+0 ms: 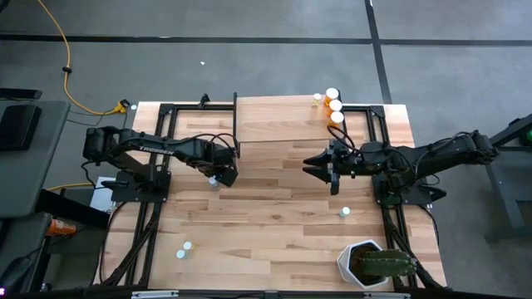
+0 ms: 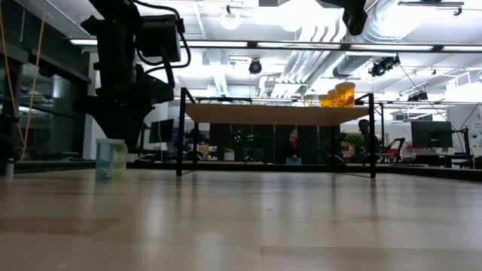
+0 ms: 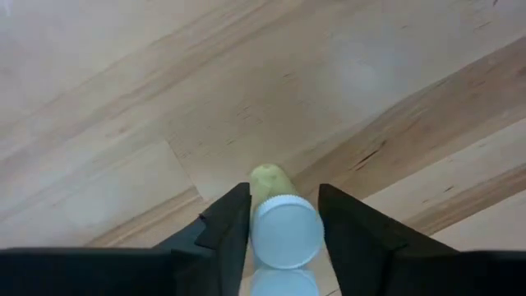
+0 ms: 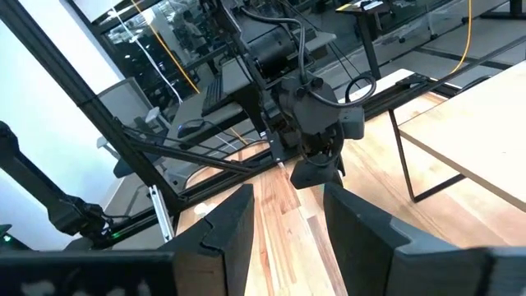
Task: Pick and place medicine bottles onto shelf by color
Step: Put the top yellow pill bottle on the shelf aligned with the yellow pill bottle
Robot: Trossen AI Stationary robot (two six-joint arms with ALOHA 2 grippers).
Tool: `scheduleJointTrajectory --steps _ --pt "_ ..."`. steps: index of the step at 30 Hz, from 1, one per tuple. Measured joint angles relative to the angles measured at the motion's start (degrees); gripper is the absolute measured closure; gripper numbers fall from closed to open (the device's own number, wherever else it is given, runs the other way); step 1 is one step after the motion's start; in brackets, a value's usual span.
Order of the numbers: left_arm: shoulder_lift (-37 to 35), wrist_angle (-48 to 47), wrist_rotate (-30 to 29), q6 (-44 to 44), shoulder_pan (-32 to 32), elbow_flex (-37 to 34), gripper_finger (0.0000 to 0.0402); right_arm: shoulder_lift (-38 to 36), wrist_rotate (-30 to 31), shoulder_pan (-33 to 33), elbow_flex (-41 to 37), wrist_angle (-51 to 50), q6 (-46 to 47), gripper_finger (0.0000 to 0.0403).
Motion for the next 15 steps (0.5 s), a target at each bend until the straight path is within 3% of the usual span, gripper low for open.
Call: scheduleJointTrajectory --steps 6,15 --pt "0.00 0.00 -0.35 1.07 0.00 0.00 0.0295 0.00 0.02 0.00 0.00 0.00 0.00 0.0265" --pt "-1.47 -1.89 2.98 5.01 0.35 1.86 0.0282 0.00 0.24 0.00 0.00 0.00 0.02 0.0265"
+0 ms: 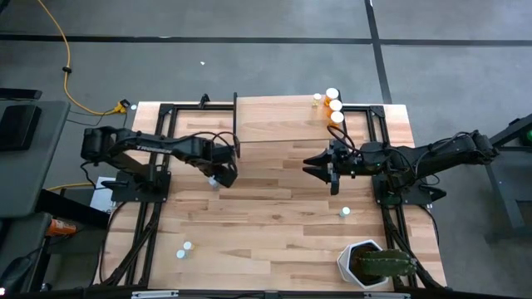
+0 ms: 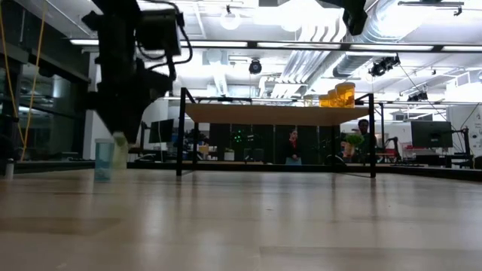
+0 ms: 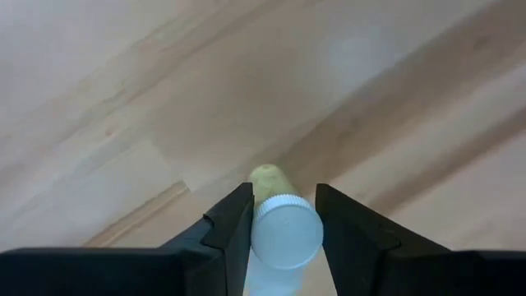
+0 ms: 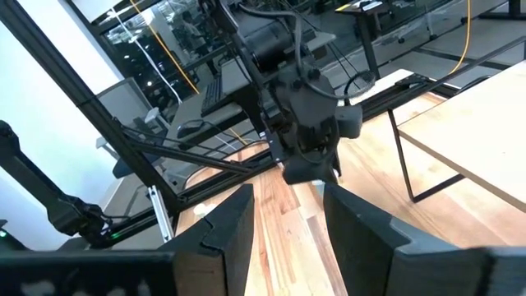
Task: Pick and place medicine bottles onto shelf by color
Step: Put the top yellow pill bottle on the shelf aligned with the yellow pill bottle
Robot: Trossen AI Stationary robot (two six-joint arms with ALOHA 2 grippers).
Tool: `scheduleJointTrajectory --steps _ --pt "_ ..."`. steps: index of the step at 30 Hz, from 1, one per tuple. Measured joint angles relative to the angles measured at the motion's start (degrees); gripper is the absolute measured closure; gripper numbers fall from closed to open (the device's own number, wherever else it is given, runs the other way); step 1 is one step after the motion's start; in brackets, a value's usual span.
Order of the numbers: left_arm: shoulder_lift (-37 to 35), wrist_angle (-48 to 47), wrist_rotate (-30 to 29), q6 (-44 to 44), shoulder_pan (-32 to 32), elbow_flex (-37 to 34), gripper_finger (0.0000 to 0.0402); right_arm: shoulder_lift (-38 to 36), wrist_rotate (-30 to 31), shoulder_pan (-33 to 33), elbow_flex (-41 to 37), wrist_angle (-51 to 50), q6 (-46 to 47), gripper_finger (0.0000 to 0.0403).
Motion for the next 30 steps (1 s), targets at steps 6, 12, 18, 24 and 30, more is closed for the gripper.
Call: scheduleJointTrajectory --steps 6,12,18,24,30 --pt "-3.00 -10.54 0.42 8.05 0.37 9.87 0.0290 0.00 -0.02 0.00 0.00 0.02 0.00 0.0265" --pt "-4.02 -25.05 4.01 17.29 0.35 25.65 0.0288 0.00 -0.10 0.00 0.00 1.92 -0.14 0.0265" --pt "-1.83 -27.33 3.90 23.45 0.88 42.80 0.0287 -0.57 -0.94 0.00 0.80 7.48 -5.59 0.0265" --pt "6.25 -28.45 2.68 29.63 2.90 54.44 0.0287 -0.87 -0.95 0.02 3.99 6.90 -9.53 0.0265" --pt "18.37 -27.77 1.20 37.68 4.86 62.62 0.0287 -0.87 1.26 0.04 5.27 6.53 -15.38 0.0265"
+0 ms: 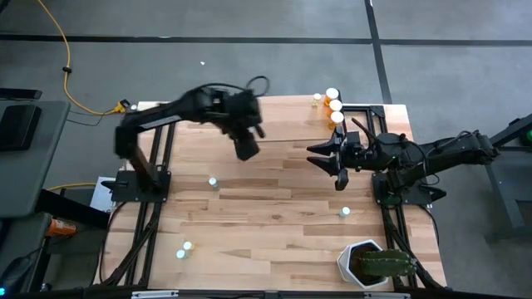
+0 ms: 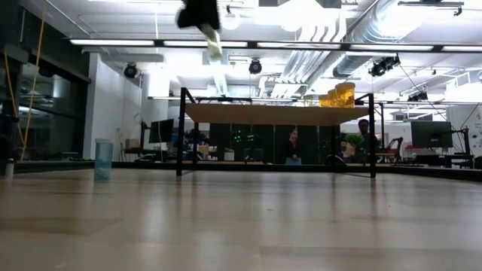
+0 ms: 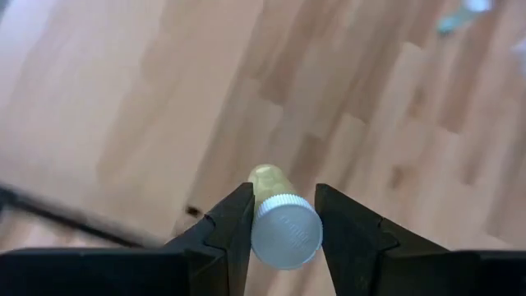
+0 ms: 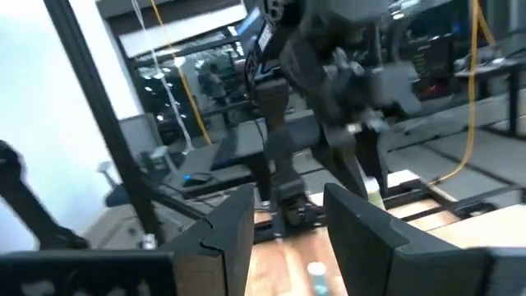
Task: Pick and place medicine bottles onto shelf by color
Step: Put the top yellow pill bottle on the shelf aligned with the yellow pill bottle
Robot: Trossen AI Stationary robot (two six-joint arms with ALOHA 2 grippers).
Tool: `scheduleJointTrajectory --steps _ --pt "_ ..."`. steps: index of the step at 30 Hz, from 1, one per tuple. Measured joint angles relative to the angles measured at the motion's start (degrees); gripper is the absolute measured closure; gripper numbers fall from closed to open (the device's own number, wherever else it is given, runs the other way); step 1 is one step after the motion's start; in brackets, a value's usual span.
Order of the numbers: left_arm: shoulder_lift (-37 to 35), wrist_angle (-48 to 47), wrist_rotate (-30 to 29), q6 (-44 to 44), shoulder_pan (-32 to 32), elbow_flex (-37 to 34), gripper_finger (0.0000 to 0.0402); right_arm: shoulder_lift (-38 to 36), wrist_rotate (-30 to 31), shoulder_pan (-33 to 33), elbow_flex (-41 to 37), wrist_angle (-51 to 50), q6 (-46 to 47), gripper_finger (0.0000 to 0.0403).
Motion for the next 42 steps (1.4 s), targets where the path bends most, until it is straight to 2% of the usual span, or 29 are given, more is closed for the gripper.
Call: scheduleJointTrajectory --steps 7,15,35,42 --pt "13.25 4.74 -2.42 6.66 2.89 9.29 0.0287 0.11 8.52 0.00 0.00 -1.02 -1.82 0.0265" --pt "21.47 5.48 -2.81 10.84 5.74 17.31 0.0287 0.13 11.65 0.00 0.00 -1.96 -1.80 0.0265" --pt "22.53 4.06 -2.83 12.50 7.13 17.30 0.0286 0.13 12.60 0.00 0.00 -2.70 -1.38 0.0265" --pt "22.53 4.07 -2.83 12.50 7.13 17.28 0.0263 0.13 12.60 0.00 -0.01 -2.70 -1.38 0.0265"
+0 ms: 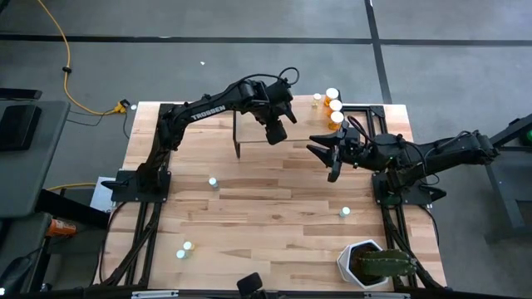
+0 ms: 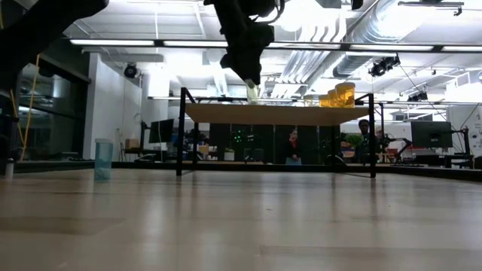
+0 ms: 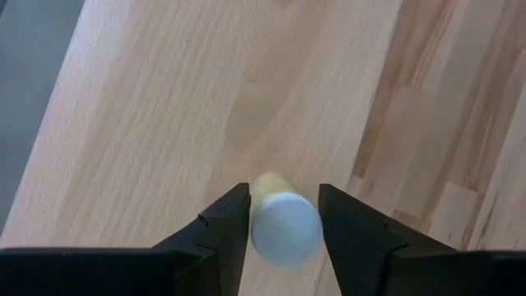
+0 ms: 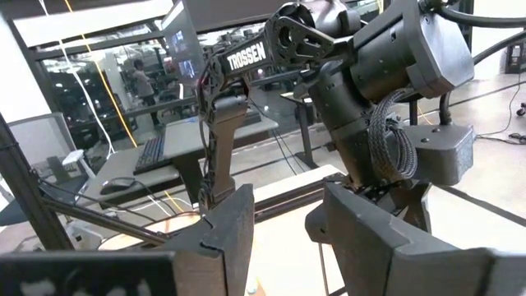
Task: Pick and place medicine bottles onto shelf by color
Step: Put the top yellow pill bottle on the shelf aligned with the yellow pill bottle
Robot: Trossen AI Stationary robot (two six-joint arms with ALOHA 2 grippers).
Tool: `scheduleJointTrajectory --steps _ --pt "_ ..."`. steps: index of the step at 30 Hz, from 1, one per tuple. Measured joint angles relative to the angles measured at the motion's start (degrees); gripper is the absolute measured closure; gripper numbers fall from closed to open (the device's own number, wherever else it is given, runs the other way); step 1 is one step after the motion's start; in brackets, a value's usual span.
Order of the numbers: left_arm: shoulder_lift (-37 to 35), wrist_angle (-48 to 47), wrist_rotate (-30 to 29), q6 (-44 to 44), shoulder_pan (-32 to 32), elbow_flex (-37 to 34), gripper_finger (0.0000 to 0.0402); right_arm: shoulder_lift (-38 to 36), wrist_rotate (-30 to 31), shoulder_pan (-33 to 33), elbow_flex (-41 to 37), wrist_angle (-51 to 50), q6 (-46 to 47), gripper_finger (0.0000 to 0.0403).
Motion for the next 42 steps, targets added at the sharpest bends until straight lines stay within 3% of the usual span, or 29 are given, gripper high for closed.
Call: scheduleJointTrajectory --steps 12,17,24,29,35,39,42 --pt "0.11 1.69 0.03 -0.02 0.39 0.10 0.0219 0.00 -0.02 0.00 -0.02 -0.15 0.02 0.0265" --pt "-0.13 1.31 0.17 -0.02 1.03 4.80 0.0206 -0.01 -0.04 0.00 -0.02 -0.09 0.02 0.0265" --pt "-5.20 2.13 1.01 -1.98 2.66 3.98 0.0204 0.00 -0.17 0.00 -0.04 0.07 0.02 0.0265" --pt "-9.88 2.41 3.00 -3.15 2.73 3.74 0.0248 0.00 -0.15 0.00 -0.06 0.07 1.09 0.0265" --pt "-15.96 6.06 2.45 -3.01 -0.69 3.72 0.0381 0.00 -0.15 0.00 -0.06 -2.22 5.15 0.0265" --pt "-20.56 6.93 -1.57 -3.21 -3.48 3.03 0.0393 0.00 -0.15 -0.01 -0.06 -4.01 5.17 0.0265" --pt "-26.97 11.86 -4.85 -3.33 -6.13 -4.88 0.0400 0.00 -0.32 0.00 -0.06 -4.26 5.11 0.0265"
